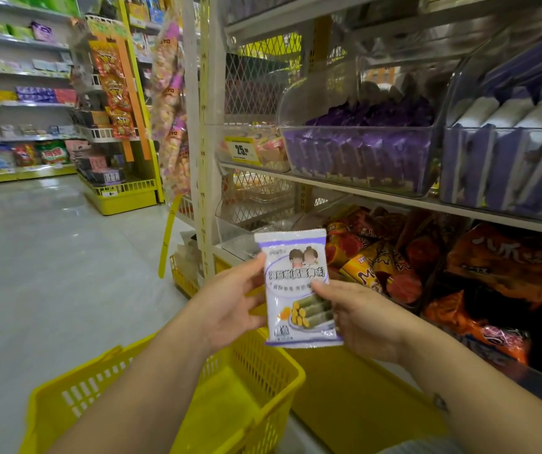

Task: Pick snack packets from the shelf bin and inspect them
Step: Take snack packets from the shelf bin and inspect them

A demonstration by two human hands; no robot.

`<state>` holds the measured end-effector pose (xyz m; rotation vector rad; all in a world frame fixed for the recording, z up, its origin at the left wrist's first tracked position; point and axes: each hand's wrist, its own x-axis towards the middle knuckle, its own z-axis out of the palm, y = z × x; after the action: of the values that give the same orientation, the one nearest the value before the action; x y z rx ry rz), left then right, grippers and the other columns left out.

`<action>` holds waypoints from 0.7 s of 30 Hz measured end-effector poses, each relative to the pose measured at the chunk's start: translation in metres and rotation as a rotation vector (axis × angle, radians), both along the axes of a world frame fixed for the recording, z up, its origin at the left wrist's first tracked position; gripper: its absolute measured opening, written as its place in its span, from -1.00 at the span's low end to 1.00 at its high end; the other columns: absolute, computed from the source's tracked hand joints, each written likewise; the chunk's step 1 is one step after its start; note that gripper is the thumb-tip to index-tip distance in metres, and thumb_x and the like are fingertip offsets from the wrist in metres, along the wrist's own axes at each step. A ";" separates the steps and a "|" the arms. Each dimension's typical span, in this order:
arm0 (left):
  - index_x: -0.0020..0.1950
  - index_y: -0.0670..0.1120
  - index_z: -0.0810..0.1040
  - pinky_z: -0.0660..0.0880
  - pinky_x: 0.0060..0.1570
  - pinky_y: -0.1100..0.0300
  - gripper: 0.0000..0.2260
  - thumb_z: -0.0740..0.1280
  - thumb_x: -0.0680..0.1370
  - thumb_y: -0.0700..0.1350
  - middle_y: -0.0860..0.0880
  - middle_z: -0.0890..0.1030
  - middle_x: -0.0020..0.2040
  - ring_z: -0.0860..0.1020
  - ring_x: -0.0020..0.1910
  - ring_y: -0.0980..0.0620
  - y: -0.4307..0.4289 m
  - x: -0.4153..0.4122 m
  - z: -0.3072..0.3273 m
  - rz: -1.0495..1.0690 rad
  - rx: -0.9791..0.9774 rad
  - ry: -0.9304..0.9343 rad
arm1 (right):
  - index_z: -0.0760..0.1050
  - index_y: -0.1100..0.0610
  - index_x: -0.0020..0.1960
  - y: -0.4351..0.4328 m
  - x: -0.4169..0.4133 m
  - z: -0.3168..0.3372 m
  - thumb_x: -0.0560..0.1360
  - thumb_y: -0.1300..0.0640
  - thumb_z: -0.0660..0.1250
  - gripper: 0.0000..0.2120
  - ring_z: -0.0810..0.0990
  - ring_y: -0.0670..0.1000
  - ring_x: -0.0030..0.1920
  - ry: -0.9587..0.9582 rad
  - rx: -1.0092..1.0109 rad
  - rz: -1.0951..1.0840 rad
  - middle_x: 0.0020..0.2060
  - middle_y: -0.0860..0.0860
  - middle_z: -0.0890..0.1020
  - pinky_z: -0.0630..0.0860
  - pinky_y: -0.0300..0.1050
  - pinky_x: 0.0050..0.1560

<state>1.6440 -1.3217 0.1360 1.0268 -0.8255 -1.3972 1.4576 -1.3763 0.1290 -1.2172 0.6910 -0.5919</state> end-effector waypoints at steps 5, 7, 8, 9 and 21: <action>0.33 -0.06 0.48 0.60 -0.03 0.14 -0.53 0.44 0.43 -0.07 -0.06 0.67 0.16 0.63 0.15 -0.03 0.005 0.005 -0.014 -0.236 -0.047 -0.257 | 0.55 0.23 0.18 -0.003 0.001 0.004 0.61 0.07 0.18 -0.70 0.69 0.14 0.02 -0.184 0.122 -0.171 0.05 0.20 0.68 0.66 0.01 -0.07; 0.30 -0.07 0.50 0.59 -0.07 0.20 -0.53 0.45 0.39 -0.10 -0.05 0.68 0.13 0.65 0.11 -0.01 0.003 0.002 -0.018 -0.174 -0.101 -0.272 | 0.53 0.25 0.20 -0.003 0.001 0.005 0.61 0.07 0.18 -0.69 0.70 0.15 0.00 -0.227 0.159 -0.197 0.05 0.22 0.68 0.67 -0.01 -0.16; 0.27 -0.06 0.51 0.59 -0.09 0.22 -0.54 0.46 0.38 -0.11 -0.05 0.69 0.11 0.65 0.09 0.00 0.002 0.001 -0.019 -0.148 -0.127 -0.270 | 0.52 0.26 0.20 -0.002 0.001 0.005 0.61 0.07 0.18 -0.68 0.70 0.16 0.00 -0.243 0.181 -0.207 0.05 0.23 0.68 0.66 -0.01 -0.18; 0.25 -0.05 0.52 0.59 -0.10 0.24 -0.54 0.47 0.36 -0.13 -0.04 0.69 0.10 0.66 0.08 0.01 0.002 0.000 -0.020 -0.127 -0.152 -0.272 | 0.51 0.27 0.21 -0.003 0.000 0.005 0.60 0.07 0.19 -0.67 0.70 0.17 -0.01 -0.260 0.207 -0.218 0.05 0.25 0.67 0.66 0.01 -0.19; 0.15 0.11 0.55 0.59 -0.16 0.28 -0.61 0.41 0.48 -0.33 0.17 0.67 0.05 0.68 -0.07 0.12 -0.003 -0.004 -0.025 0.139 -0.334 -0.332 | 0.48 0.32 0.26 -0.003 -0.002 0.012 0.62 0.10 0.13 -0.64 0.71 0.16 -0.13 -0.318 0.305 -0.198 0.00 0.25 0.68 0.67 0.04 -0.32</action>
<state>1.6395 -1.3249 0.1113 1.0438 -1.1632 -0.9427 1.4556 -1.3788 0.1411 -0.7551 0.6081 -0.7925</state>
